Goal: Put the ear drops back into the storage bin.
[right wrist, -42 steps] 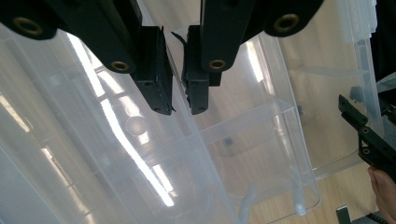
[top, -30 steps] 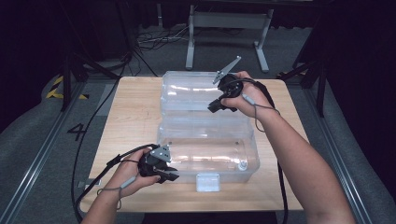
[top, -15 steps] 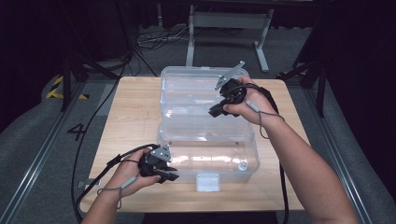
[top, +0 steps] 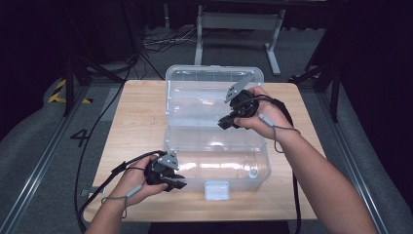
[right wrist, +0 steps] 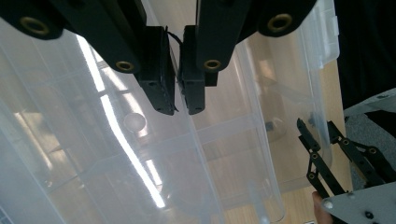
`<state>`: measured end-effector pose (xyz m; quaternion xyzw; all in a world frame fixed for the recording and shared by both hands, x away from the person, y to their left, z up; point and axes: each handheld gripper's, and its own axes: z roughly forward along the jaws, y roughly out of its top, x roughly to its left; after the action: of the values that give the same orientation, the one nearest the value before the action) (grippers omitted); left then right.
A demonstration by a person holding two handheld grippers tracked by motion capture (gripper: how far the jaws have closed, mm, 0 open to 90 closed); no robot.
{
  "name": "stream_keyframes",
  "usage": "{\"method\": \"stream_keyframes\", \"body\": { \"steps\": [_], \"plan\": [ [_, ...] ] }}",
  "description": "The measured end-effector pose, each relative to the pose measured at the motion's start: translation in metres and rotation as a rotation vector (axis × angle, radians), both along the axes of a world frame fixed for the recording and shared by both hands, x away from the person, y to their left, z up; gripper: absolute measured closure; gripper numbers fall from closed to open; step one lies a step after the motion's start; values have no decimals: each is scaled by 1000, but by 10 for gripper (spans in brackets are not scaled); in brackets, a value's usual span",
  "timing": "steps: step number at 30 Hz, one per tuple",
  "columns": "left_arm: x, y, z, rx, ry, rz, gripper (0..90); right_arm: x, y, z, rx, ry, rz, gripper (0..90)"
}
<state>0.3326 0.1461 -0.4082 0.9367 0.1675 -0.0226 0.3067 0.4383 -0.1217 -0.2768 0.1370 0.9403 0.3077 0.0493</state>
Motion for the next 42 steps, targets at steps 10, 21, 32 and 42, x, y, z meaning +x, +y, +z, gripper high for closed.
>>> {"method": "stream_keyframes", "body": {
  "steps": [10, 21, 32, 42],
  "plan": [
    [-1, -1, 0, 8, -4, 0, 766, -16, -1, -2, -1, -15, 16, 849],
    [-1, -1, 1, 15, -10, 3, 762, -31, -3, -6, -7, -10, 37, 854],
    [-3, -2, 1, 25, -10, -1, 735, -40, -3, -10, -16, -5, 53, 858],
    [-3, -3, 1, 19, -9, 1, 724, -49, -1, -15, -21, 3, 71, 860]
  ]
}}
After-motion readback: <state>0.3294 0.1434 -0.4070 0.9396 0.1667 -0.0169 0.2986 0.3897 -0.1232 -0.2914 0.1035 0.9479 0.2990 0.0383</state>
